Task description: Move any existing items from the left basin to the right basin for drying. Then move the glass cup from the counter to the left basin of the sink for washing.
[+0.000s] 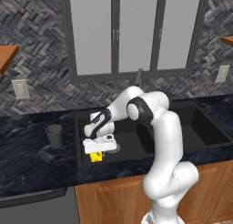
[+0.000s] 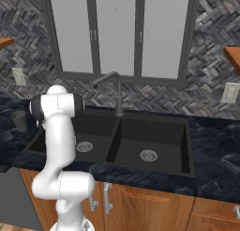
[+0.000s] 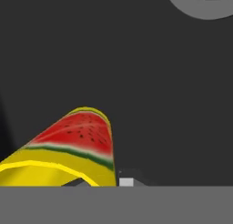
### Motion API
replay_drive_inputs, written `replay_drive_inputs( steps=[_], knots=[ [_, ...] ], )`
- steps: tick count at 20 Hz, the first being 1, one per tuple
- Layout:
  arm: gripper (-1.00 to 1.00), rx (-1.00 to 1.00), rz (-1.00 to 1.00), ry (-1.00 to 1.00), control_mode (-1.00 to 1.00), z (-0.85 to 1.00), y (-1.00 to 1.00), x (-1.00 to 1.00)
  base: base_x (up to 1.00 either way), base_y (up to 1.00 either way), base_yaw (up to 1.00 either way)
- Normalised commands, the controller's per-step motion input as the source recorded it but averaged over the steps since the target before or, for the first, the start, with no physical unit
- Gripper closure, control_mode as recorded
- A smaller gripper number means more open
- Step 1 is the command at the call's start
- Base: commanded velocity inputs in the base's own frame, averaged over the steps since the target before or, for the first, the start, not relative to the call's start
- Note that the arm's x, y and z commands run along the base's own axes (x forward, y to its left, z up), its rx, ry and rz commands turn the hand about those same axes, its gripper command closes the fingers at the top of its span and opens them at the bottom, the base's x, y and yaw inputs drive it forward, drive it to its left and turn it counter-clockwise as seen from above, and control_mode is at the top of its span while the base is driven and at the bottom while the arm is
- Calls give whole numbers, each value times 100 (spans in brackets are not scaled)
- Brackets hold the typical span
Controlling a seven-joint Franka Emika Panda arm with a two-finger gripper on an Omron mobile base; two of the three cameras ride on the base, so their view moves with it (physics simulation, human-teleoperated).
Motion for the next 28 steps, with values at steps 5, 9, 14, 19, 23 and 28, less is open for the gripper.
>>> replay_drive_inputs(
  steps=[5, 9, 14, 19, 23, 28],
  knots=[
    [100, 0, -1, -8, -100, 16, -5, -17, 0, 0, 0],
    [100, 0, -8, -5, -100, 53, -27, -25, 0, 0, 0],
    [100, 0, -9, 0, -100, 69, -28, -6, 0, 0, 0],
    [100, 0, -8, 0, -100, 81, -23, 0, 0, 0, 0],
    [100, 0, -8, 0, -100, 83, -17, 0, 0, 0, 0],
    [100, 0, -9, 0, -100, 77, -9, -3, 0, 0, 0]
  ],
)
